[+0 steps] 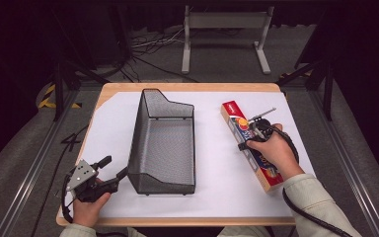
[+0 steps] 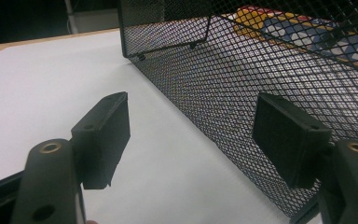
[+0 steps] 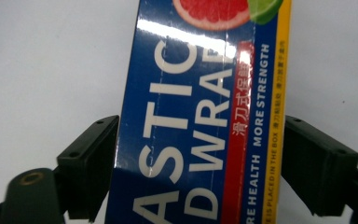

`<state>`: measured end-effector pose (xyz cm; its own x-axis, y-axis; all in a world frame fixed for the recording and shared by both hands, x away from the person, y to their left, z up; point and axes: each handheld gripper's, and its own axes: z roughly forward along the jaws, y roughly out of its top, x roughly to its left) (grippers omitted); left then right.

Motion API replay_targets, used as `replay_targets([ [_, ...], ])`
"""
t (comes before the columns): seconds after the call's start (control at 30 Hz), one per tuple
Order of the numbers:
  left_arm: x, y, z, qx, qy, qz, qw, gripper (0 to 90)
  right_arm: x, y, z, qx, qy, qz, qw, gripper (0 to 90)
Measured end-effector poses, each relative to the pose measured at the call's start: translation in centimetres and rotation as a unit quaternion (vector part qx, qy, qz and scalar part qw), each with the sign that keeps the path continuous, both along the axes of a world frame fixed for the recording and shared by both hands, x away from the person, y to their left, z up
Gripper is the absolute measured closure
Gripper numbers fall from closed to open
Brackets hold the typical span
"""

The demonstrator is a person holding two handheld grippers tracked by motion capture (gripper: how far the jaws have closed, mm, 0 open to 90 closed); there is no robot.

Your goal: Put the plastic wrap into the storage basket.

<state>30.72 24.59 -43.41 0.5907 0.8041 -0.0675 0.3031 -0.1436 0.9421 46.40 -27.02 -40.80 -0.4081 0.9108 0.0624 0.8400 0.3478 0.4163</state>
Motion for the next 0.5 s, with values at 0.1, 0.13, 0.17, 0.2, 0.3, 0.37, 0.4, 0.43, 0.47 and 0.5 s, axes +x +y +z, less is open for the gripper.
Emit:
replay_targets([
  [0.1, 0.02, 0.00, -0.03, 0.000, 0.000, 0.000, 1.0000, 28.8, 0.07, 0.17, -0.14, -0.020, 0.008, 0.002, 0.9998, 23.4],
  [0.13, 0.02, 0.00, -0.04, 0.000, 0.000, -0.001, 1.0000, 28.9, 0.08, 0.23, -0.16, -0.024, 0.011, 0.002, 0.9996, 25.8],
  [0.17, 0.02, -0.01, -0.04, 0.000, 0.000, -0.001, 1.0000, 29.0, 0.08, 0.28, -0.18, -0.022, 0.014, -0.002, 0.9997, 28.2],
  [0.2, 0.02, -0.02, -0.04, 0.000, -0.001, -0.001, 1.0000, 29.1, 0.10, 0.30, -0.19, -0.018, 0.018, -0.006, 0.9997, 30.8],
  [0.3, 0.01, -0.01, -0.04, 0.000, -0.001, -0.001, 1.0000, 29.2, 0.17, 0.46, -0.26, -0.019, 0.032, -0.013, 0.9992, 32.7],
  [0.37, 0.02, 0.00, -0.04, 0.000, -0.001, -0.001, 1.0000, 29.1, 0.18, 0.58, -0.22, -0.026, 0.034, -0.015, 0.9990, 33.6],
  [0.4, 0.02, 0.00, -0.04, 0.000, -0.001, -0.001, 1.0000, 29.2, 0.19, 0.63, -0.17, -0.029, 0.036, -0.017, 0.9988, 34.4],
  [0.43, 0.01, 0.00, -0.03, 0.000, -0.001, -0.001, 1.0000, 29.1, 0.18, 0.67, -0.14, -0.033, 0.036, -0.019, 0.9987, 35.3],
  [0.47, 0.01, 0.00, -0.03, 0.000, -0.001, -0.001, 1.0000, 29.1, 0.13, 0.77, -0.09, -0.036, 0.034, -0.025, 0.9985, 36.2],
  [0.5, 0.00, 0.01, -0.02, 0.000, -0.001, -0.001, 1.0000, 29.2, 0.09, 0.87, -0.03, -0.040, 0.035, -0.029, 0.9982, 37.0],
])
